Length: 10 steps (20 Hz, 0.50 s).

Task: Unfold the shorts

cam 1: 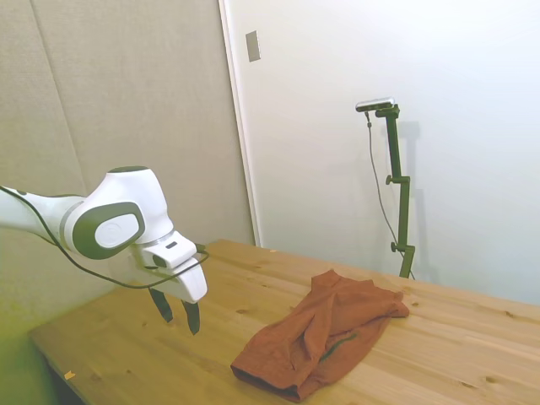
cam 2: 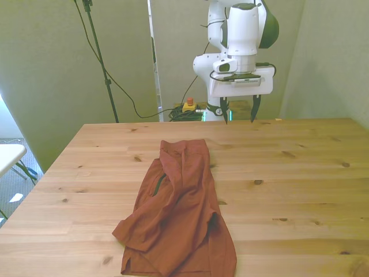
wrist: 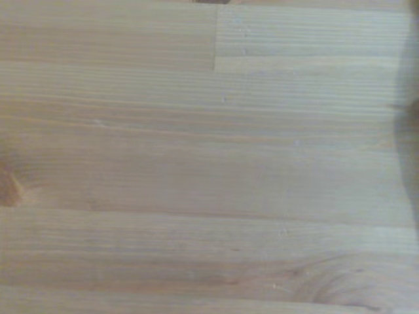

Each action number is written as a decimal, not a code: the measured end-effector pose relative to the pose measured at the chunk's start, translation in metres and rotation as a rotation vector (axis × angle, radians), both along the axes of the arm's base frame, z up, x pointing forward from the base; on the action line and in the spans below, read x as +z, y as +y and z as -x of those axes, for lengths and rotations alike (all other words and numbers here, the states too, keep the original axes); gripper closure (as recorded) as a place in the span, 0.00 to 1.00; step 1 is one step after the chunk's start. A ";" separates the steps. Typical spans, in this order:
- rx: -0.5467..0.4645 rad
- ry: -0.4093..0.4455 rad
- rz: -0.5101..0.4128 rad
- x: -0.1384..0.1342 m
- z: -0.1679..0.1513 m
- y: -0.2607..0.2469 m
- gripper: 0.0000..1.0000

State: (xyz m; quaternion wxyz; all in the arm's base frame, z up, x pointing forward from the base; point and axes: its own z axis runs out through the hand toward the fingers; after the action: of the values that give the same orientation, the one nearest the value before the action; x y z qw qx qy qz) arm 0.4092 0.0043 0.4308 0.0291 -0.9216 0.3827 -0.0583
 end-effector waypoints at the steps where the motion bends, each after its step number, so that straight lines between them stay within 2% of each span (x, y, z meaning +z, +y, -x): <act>1: 0.000 0.000 0.000 0.000 0.000 0.000 0.00; 4: -0.044 -0.014 -0.012 0.003 -0.010 -0.020 0.00; 10: -0.232 -0.060 -0.047 0.032 -0.050 -0.163 0.00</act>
State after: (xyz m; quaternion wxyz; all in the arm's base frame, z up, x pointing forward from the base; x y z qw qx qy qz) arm 0.4591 -0.1589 0.4630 0.0551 -0.8681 0.4868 -0.0797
